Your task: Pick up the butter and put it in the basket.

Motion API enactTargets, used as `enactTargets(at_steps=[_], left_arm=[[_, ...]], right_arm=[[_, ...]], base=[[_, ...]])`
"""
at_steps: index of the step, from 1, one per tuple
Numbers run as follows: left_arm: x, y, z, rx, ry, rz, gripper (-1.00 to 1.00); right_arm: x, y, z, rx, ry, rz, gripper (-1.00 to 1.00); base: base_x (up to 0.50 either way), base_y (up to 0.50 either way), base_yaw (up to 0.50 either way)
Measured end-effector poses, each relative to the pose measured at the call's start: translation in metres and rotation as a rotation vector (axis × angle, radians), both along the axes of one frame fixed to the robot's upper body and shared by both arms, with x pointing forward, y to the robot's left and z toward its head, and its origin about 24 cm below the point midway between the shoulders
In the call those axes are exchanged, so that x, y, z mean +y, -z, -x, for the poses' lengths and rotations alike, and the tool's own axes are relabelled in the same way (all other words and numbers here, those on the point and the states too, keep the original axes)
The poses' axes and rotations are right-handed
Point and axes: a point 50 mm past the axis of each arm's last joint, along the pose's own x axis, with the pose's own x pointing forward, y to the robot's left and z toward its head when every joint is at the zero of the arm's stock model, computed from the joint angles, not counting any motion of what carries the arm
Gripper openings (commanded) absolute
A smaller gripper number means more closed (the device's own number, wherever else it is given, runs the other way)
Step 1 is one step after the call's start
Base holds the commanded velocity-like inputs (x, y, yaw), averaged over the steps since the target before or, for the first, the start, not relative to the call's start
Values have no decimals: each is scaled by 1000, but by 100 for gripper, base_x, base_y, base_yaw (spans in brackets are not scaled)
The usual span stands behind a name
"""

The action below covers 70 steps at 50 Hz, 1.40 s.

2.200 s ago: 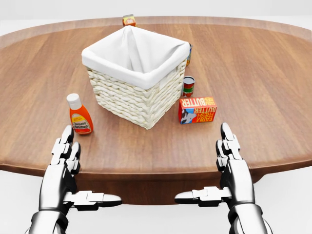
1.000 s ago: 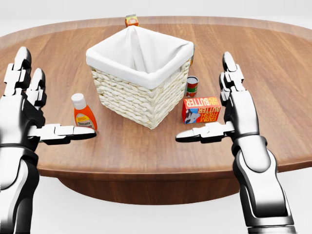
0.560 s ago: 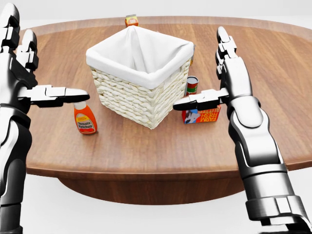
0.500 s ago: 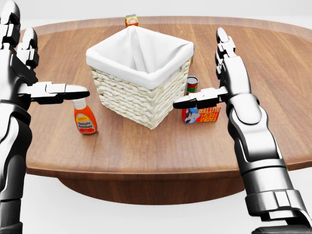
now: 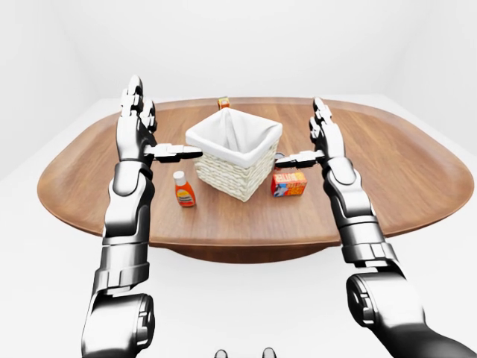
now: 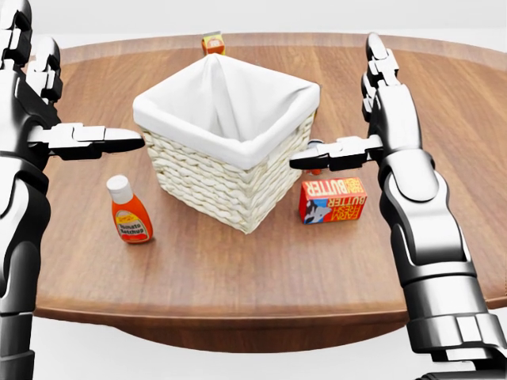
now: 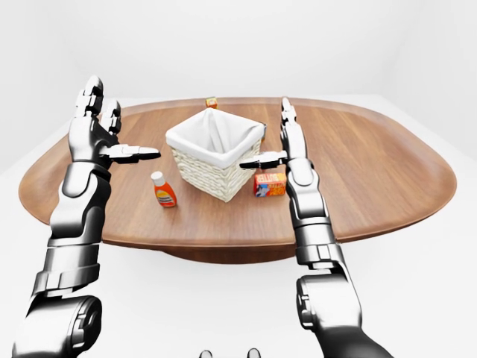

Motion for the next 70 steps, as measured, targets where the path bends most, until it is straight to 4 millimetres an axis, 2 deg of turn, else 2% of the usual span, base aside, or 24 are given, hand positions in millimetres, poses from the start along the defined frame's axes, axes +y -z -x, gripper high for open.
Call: enactTargets(at_steps=[40, 70], left_arm=[[-4, -2, 7, -31, 12, -14, 100], [-3, 0, 8, -28, 12, -11, 100]], right_arm=[[-10, -4, 11, -51, 18, -20, 100], [-15, 1, 14, -41, 26, -14, 100]], base=[[47, 3, 0], [2, 0, 0]])
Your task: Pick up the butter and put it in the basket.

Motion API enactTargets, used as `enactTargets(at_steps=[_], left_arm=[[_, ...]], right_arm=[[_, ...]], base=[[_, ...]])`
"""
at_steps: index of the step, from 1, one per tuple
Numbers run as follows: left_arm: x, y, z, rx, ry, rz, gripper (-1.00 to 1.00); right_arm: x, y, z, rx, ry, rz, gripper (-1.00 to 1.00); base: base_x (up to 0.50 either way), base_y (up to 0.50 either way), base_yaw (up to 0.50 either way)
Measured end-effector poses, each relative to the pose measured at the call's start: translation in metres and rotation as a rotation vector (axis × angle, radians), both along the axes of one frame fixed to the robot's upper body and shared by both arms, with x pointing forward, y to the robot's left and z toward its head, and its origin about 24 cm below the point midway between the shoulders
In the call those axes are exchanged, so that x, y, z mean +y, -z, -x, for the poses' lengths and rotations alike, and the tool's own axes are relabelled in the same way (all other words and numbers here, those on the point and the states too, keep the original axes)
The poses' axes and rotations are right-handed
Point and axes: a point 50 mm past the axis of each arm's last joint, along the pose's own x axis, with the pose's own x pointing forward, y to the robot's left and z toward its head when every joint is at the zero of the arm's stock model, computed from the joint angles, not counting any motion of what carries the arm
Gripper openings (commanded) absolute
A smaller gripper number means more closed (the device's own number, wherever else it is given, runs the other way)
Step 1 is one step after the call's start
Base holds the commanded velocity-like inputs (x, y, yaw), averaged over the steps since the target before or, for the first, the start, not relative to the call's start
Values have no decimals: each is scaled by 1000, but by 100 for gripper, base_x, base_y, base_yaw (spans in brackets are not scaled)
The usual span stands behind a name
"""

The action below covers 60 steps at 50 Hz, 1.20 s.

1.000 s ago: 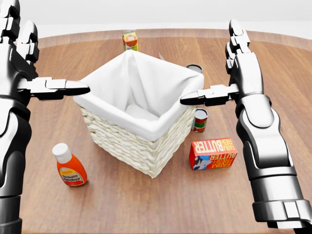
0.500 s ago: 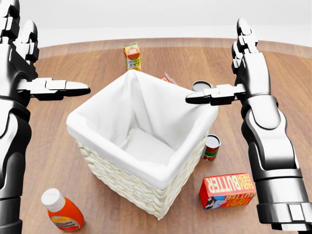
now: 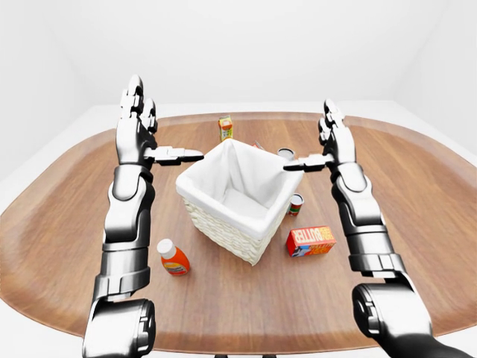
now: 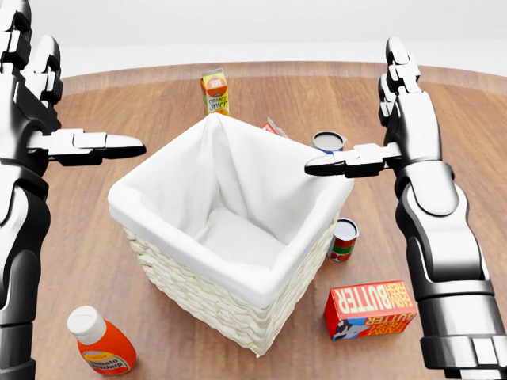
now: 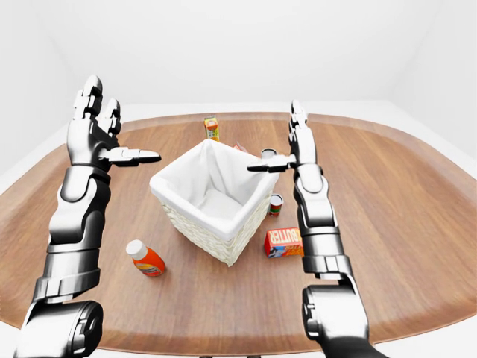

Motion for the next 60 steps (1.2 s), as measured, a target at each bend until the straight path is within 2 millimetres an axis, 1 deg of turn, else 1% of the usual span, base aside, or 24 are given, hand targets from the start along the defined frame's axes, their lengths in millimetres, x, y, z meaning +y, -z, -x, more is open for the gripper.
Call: enactTargets(at_steps=[9, 18, 24, 34, 44, 60], left_arm=[[2, 2, 1, 6, -3, 2, 100], [5, 6, -1, 25, -4, 3, 100], [7, 10, -4, 51, -1, 0, 100], [6, 18, -13, 106, 19, -12, 100], [2, 25, -19, 144, 42, -22, 100], [3, 23, -19, 141, 62, -33, 100]], right_arm=[[-1, 1, 11, -21, -13, 84, 100], [1, 0, 27, -56, -36, 246, 100], [1, 4, 35, -45, -47, 350, 100], [-1, 17, 45, 11, -61, 492, 100], [-8, 31, 58, 76, -50, 613, 100], [-24, 60, 72, 225, -18, 758, 100]], base=[[0, 0, 0], [0, 0, 0], [0, 0, 0], [0, 0, 0], [0, 0, 0], [0, 0, 0]])
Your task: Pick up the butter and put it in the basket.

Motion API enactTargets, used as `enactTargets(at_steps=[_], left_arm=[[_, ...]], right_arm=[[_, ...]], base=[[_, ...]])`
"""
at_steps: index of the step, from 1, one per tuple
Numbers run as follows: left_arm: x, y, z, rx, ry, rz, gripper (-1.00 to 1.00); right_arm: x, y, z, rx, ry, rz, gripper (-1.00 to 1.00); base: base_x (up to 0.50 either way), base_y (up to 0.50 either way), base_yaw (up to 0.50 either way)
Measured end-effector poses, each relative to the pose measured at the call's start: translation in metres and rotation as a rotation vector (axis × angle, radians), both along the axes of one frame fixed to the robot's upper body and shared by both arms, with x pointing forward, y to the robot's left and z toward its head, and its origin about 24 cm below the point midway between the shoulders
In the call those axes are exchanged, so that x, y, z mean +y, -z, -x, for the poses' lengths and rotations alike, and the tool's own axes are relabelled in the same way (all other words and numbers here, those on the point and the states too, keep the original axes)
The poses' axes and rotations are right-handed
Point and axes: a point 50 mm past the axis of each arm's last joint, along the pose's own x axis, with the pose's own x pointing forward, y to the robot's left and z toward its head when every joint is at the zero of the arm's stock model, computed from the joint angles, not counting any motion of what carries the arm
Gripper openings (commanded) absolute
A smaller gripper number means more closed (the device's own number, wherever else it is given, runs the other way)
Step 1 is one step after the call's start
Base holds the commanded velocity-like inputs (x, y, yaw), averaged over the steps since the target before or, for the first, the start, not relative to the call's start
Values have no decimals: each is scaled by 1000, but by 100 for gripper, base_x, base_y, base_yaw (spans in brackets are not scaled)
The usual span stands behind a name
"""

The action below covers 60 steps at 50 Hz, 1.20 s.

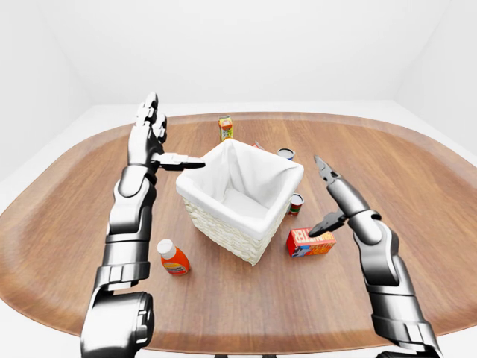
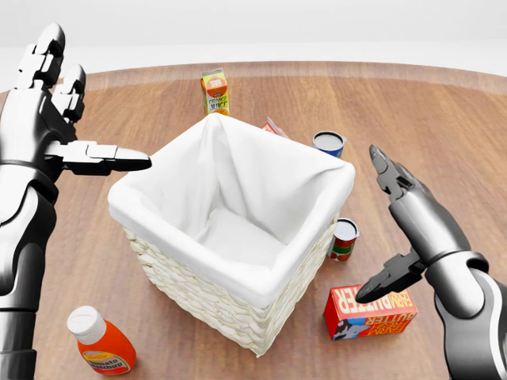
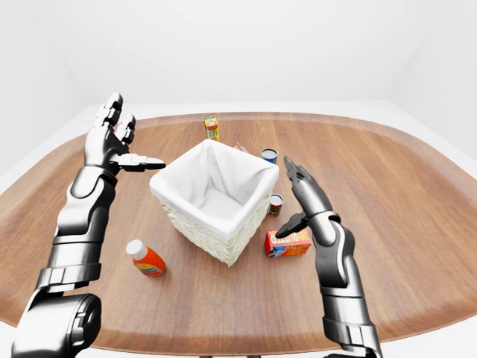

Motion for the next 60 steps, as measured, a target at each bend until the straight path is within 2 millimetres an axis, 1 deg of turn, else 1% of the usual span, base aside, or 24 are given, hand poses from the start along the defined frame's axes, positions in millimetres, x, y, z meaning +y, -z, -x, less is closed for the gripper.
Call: enactTargets(at_steps=[12, 29, 40, 60], left_arm=[[3, -5, 3, -23, 7, 6, 100], [9, -8, 4, -36, -2, 18, 100], [11, -10, 5, -44, -9, 24, 100], [13, -13, 6, -51, -15, 31, 100]], right_arm=[[-10, 23, 8, 108, 38, 70, 100], [-13, 50, 10, 215, 69, 157, 100], [-12, 65, 5, 265, 84, 213, 100], [-5, 91, -9, 314, 111, 301, 100]], base=[[0, 0, 0], [0, 0, 0], [0, 0, 0], [0, 0, 0]])
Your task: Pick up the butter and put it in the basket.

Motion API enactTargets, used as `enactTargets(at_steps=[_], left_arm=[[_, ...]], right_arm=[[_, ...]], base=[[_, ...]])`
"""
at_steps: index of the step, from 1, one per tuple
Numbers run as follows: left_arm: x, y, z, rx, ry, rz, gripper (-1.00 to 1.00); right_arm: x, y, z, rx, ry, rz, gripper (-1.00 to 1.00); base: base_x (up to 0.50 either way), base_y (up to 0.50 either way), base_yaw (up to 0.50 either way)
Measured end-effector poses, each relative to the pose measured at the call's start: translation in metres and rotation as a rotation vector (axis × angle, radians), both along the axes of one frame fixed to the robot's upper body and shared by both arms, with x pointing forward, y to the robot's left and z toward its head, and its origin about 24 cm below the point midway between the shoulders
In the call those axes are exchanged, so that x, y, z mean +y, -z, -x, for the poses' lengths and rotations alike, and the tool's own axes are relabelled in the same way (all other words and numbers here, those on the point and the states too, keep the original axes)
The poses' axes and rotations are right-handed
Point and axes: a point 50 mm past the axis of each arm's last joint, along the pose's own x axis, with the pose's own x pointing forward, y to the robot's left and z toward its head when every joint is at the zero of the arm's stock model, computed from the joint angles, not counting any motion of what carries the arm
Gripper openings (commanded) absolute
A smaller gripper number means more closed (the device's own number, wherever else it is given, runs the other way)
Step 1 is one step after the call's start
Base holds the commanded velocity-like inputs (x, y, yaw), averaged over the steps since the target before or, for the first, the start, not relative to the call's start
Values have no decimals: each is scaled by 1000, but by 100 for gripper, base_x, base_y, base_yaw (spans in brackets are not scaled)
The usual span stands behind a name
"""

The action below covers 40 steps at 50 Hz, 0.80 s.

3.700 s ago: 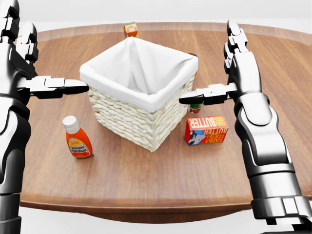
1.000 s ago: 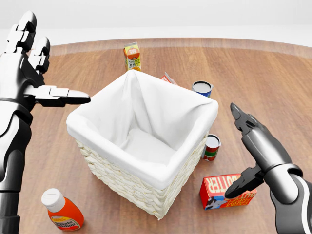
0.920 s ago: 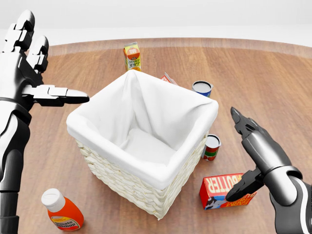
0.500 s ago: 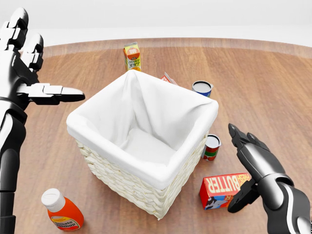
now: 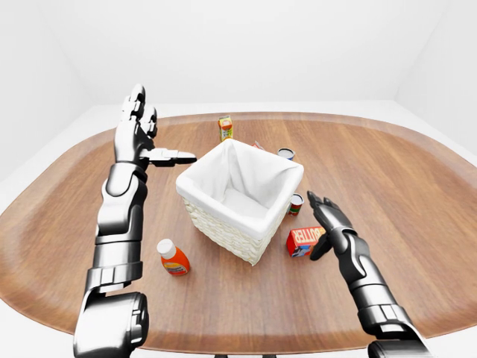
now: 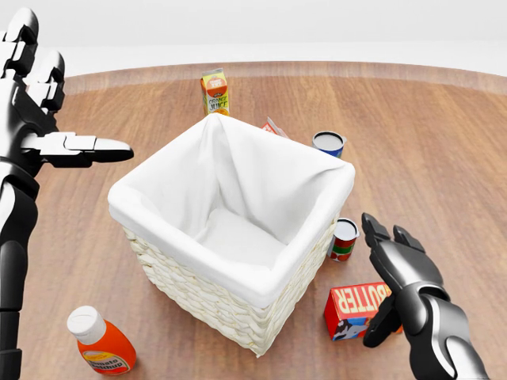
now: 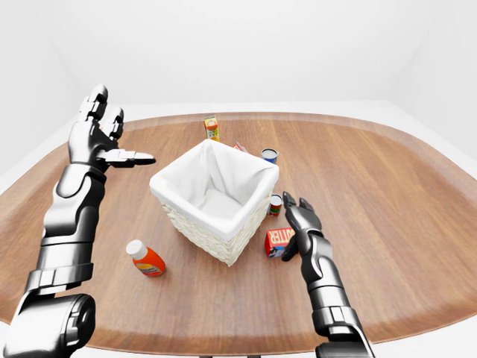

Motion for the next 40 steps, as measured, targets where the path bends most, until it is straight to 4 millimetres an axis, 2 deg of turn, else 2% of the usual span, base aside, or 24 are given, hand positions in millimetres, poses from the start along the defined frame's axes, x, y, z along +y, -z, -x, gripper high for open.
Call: enactTargets(at_steps=[26, 40], left_arm=[[3, 1, 0, 6, -9, 8, 100], [5, 1, 0, 4, -15, 15, 100]], right_arm=[[9, 42, -12, 86, 59, 83, 100], [15, 51, -14, 115, 77, 117, 100]], base=[[0, 0, 0], [0, 0, 0]])
